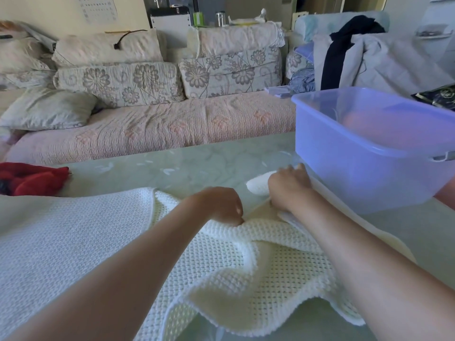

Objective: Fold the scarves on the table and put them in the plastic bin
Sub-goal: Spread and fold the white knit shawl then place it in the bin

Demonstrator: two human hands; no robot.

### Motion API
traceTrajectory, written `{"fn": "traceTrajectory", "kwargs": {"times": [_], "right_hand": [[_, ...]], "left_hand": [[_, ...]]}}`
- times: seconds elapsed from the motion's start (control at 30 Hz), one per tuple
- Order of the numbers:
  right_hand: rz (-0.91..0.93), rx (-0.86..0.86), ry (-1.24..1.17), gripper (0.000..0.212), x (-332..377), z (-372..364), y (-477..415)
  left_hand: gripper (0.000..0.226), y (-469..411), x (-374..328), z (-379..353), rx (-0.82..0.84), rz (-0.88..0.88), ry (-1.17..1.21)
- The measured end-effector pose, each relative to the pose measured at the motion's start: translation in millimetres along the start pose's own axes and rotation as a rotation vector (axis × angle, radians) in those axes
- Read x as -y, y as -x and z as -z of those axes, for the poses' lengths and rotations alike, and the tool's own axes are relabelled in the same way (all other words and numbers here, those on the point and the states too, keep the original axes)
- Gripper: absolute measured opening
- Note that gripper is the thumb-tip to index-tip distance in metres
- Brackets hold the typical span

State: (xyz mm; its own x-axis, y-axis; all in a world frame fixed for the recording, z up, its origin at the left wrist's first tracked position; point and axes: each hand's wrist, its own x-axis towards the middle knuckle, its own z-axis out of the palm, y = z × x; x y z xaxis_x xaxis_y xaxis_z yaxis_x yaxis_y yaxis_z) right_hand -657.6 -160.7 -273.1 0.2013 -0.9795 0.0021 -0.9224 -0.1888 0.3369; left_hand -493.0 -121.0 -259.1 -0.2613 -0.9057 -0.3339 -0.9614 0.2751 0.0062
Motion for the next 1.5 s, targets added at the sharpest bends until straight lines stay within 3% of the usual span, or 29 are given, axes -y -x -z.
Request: {"fn": "traceTrajectory", "kwargs": {"times": [0.1,0.17,0.23,0.3,0.33,0.4,0.47,0.53,0.6,0.67,0.77,0.87,0.97,1.03,1.13,1.2,1.27,1.33,1.4,1.43,1.5], "right_hand": [[-0.265,-0.284,-0.194,0.030,-9,5,1],[-0.381,-0.304,-0.396,0.031,-16,7,-2],[-0.435,-0.290,-0.595,0.033,-21,5,-7],[-0.424,-0.214,-0.745,0.042,-20,-2,-10],[-0.413,-0.139,-0.759,0.056,-18,-9,-10],[-0.368,-0.015,-0.627,0.091,-15,-27,-10],[-0.271,0.027,-0.386,0.100,-13,-41,-8],[-0.143,-0.006,-0.158,0.094,-8,-43,0],[-0.022,-0.128,-0.099,0.077,0,-29,11],[0.110,-0.246,-0.244,0.045,10,-12,27],[0.309,-0.099,-0.582,0.010,20,8,66],[0.404,0.136,-0.585,0.019,18,13,109],[0.368,0.474,-0.757,0.070,4,11,145],[0.407,0.533,-0.647,0.085,-1,10,165],[0.461,0.447,-0.458,0.054,-3,8,185],[0.388,0.386,-0.368,0.050,-9,14,193],[0.251,0.429,-0.215,0.040,-21,18,194],[0.165,0.557,-0.115,0.031,-32,18,194],[0.091,0.645,-0.193,0.029,-33,19,196],[0.063,0.610,-0.245,0.029,-27,24,198],[0.113,0.360,-0.263,0.022,-11,35,198]], "left_hand": [[0.025,-12,1,6,-0.616,0.027,-0.090],[0.019,-24,0,10,-0.860,0.137,0.163],[0.015,-37,2,9,-0.735,0.141,0.526],[0.040,-44,0,-2,-0.457,-0.005,0.704],[0.059,-41,-1,-11,-0.352,-0.055,0.713],[0.079,-35,-3,-30,-0.332,-0.071,0.698],[0.066,-29,-1,-47,-0.468,0.006,0.574],[0.050,-23,4,-60,-0.399,0.046,0.391],[0.050,-18,5,-74,-0.260,0.025,0.313],[0.052,-10,5,-80,-0.308,0.010,0.339],[0.049,7,7,-74,-0.415,-0.010,0.433],[0.042,37,2,-74,-0.355,-0.084,0.416],[0.038,74,-4,-81,-0.356,-0.057,0.387],[0.036,98,-8,-84,-0.297,-0.036,0.383],[0.038,125,-16,-85,-0.202,-0.037,0.512],[0.040,138,-18,-84,-0.175,-0.033,0.588],[0.044,150,-18,-85,-0.166,-0.060,0.586],[0.050,161,-16,-93,-0.150,-0.118,0.414],[0.070,169,-15,-106,-0.063,-0.168,0.207],[0.078,172,-15,-113,-0.010,-0.172,0.154],[0.082,176,-15,-121,0.009,-0.174,0.146]]}}
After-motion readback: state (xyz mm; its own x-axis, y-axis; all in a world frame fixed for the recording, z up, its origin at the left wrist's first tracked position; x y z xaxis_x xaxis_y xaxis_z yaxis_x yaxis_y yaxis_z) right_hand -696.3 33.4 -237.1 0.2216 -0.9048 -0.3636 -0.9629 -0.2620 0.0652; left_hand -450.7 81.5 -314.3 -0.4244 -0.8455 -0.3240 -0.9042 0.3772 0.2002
